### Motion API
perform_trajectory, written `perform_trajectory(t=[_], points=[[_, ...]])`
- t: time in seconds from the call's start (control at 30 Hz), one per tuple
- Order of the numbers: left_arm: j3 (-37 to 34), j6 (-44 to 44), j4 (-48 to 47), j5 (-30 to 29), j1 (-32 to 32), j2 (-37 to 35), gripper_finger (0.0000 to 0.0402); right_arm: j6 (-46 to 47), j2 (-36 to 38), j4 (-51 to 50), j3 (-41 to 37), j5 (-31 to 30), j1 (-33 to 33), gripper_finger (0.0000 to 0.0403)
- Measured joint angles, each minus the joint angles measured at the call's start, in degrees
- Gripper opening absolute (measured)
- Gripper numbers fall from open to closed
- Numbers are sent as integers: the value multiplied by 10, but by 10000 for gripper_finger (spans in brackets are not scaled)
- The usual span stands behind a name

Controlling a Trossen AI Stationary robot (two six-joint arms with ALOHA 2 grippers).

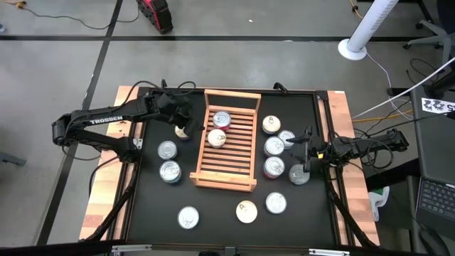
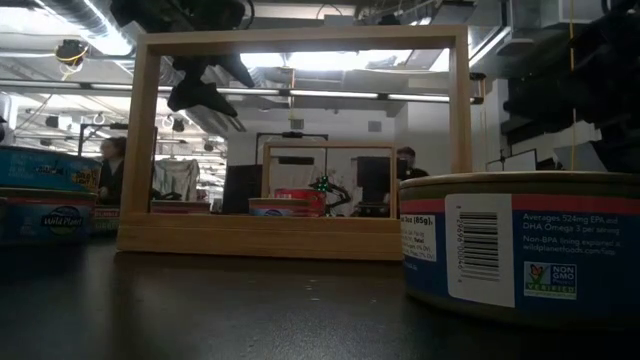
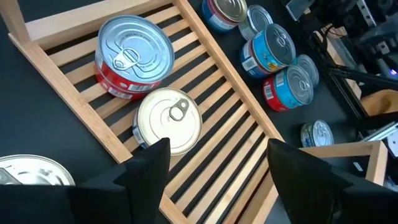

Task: Stack canned seafood by type on shelf
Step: Put the yellow-blue tuna can on the shelf

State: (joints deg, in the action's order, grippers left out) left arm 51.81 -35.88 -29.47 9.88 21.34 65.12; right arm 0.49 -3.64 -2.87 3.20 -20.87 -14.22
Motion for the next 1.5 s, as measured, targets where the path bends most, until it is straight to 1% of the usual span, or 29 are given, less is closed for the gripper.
perform_trajectory(t=[0.1,0.23,0.33,0.5,0.67,0.8,0.9,1.03,1.17,1.33,1.5], points=[[0,8,0,-10,0,0,262,-67,0,0,0,20,0,255],[0,18,1,-18,0,0,262,-125,0,-3,0,35,0,251],[0,18,1,-19,0,0,262,-142,0,-4,0,35,0,239],[0,18,1,-24,0,0,262,-143,-1,-3,1,25,0,221],[0,18,1,-27,0,0,262,-139,-34,-7,28,25,0,214],[0,19,1,-27,0,0,262,-141,-100,-13,67,24,0,214],[0,19,1,-27,0,0,262,-144,-165,-69,107,19,0,214],[0,20,1,-27,0,0,262,-143,-270,-168,160,-2,0,214],[0,44,1,-28,0,0,262,-144,-373,-237,215,-16,0,214],[0,48,1,-34,0,0,262,-160,-482,-297,282,-18,0,214],[0,60,1,-34,0,1,262,-195,-562,-336,320,-17,0,214]])
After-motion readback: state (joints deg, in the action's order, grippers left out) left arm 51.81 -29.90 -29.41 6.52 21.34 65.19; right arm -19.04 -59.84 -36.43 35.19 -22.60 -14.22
